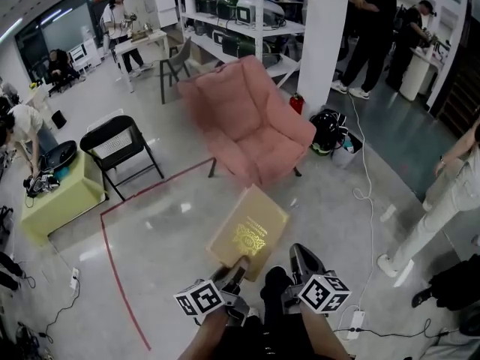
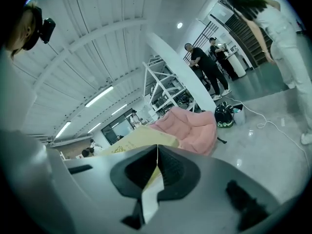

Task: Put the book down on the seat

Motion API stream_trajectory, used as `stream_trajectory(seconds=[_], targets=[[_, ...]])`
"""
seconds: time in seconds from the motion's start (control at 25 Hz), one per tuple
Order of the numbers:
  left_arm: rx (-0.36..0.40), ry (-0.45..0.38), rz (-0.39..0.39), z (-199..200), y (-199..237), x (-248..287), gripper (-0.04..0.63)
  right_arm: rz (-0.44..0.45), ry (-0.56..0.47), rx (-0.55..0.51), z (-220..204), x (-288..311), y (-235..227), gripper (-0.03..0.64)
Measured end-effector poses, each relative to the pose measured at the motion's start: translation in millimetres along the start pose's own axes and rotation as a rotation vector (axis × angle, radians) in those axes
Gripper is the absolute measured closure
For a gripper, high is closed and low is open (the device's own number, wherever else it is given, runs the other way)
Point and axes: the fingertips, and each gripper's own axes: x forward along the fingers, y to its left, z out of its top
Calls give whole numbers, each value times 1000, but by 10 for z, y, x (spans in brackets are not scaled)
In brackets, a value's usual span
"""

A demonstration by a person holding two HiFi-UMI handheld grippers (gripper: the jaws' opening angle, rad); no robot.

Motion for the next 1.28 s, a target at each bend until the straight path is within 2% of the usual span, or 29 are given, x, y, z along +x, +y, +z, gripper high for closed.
stream_trajectory(seconds=[0.2,0.72,1.28], targets=[[-7,-10,15,133,73,336,364,8,11,12,147,298,-174,604],[-9,-24,28,576,32,1606,364,43,47,20,838,1236,-747,604],[-18,-62,68,981,97,2555,364,84,94,24,1353,2063,-1202,604]])
